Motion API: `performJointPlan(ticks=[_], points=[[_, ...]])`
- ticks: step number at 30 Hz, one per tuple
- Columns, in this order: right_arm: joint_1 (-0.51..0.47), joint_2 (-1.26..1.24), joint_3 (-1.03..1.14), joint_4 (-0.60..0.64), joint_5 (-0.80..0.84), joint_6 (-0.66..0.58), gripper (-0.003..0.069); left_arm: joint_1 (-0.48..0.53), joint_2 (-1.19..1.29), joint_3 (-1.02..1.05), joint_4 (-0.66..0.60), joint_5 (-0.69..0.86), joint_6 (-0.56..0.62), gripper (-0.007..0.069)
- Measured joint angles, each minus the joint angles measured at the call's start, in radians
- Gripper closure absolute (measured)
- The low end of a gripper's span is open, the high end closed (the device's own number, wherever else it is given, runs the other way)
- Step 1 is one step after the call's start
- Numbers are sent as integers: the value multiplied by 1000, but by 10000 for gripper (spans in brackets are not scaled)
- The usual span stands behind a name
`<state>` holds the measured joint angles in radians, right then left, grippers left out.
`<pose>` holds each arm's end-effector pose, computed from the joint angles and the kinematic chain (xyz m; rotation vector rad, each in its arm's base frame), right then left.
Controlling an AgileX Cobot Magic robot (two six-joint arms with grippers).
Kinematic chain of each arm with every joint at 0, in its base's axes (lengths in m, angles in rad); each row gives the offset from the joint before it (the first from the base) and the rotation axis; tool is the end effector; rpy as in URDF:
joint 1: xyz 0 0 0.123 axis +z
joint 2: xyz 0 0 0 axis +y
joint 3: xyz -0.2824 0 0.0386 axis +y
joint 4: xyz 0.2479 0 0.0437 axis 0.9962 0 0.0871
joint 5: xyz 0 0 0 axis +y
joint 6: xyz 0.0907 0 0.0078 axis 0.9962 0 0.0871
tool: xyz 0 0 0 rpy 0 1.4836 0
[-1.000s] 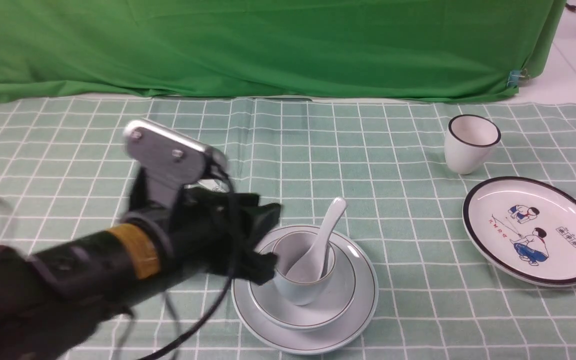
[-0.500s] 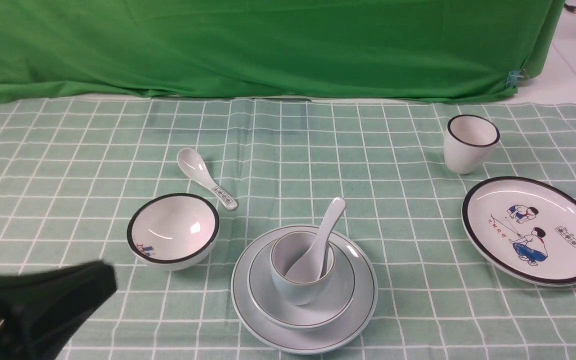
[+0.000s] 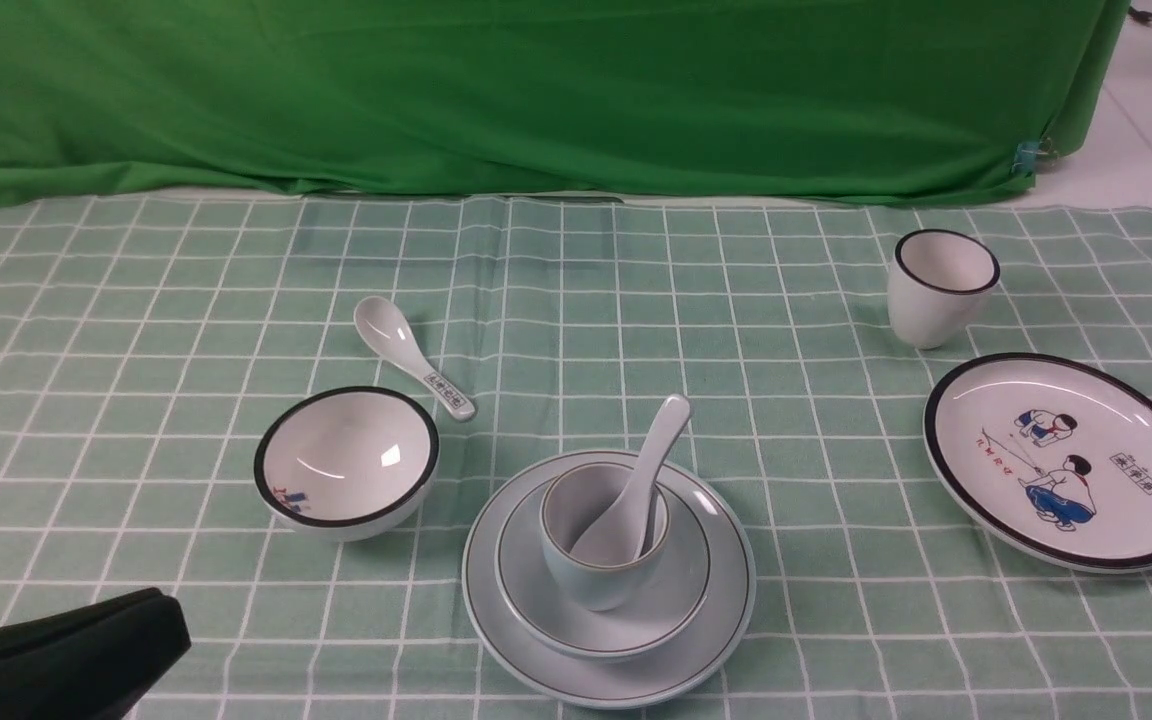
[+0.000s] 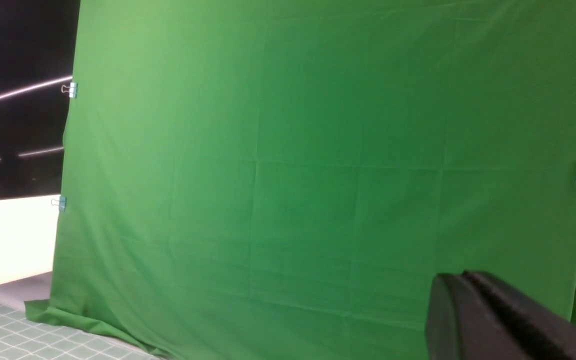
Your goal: Place the bowls on the plates on the blue tablecloth, put the cups on the bowls, and place the spoons in the cups.
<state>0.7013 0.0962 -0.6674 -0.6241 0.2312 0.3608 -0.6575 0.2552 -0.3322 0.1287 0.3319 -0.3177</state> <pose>-0.0012 -0.0171 0.4001 -0.3986 1.0375 0.3297 0.0577 -0.0397 0.2792 0.3748 1.7324 -0.5876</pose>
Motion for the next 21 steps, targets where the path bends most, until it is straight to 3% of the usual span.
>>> performJointPlan(ticks=[13, 21], points=[[0, 0, 3, 0, 0, 0, 594, 0, 0, 0, 9, -1, 1, 615], [0, 0, 3, 0, 1, 0, 587, 10, -3, 0, 49, 12, 166, 613]])
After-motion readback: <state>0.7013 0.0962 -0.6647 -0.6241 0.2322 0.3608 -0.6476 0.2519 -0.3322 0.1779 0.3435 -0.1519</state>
